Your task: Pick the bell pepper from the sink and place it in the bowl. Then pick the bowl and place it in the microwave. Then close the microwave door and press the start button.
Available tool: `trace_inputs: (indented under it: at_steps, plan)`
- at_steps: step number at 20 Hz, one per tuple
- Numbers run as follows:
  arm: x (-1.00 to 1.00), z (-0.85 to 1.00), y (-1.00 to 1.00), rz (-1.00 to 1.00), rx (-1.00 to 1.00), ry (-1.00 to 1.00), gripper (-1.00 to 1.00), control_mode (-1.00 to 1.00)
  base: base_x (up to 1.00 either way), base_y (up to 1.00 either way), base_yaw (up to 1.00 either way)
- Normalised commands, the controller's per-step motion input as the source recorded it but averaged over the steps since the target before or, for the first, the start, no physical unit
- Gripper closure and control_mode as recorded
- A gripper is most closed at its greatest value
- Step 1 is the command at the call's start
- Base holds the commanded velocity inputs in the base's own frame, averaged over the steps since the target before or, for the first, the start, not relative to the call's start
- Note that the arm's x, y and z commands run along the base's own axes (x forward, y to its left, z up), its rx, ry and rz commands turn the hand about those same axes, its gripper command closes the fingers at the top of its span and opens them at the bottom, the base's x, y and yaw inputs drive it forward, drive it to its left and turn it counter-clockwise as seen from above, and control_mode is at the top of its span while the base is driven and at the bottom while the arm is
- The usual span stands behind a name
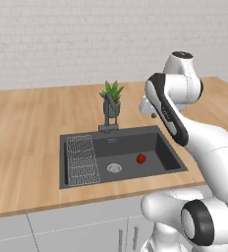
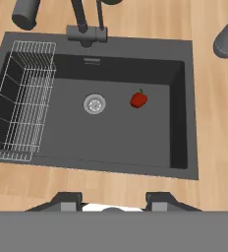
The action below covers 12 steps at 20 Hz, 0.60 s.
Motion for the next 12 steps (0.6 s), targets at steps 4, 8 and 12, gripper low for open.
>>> trace_inputs:
  at_steps: [4,8,12]
  plan:
    - [-0.36,-0.03,0.0,0.0,0.0,0.0,-1.0,-1.0,0.0,0.0,0.0]
    - [-0.94,-0.28,0.0,0.02,0.0,0.04,-1.0,-1.0,0.0,0.0,0.0]
    - [-0.46,-0.91,-0.56,0.09,0.01,0.01,-1.0,-1.0,0.0,0.0,0.0]
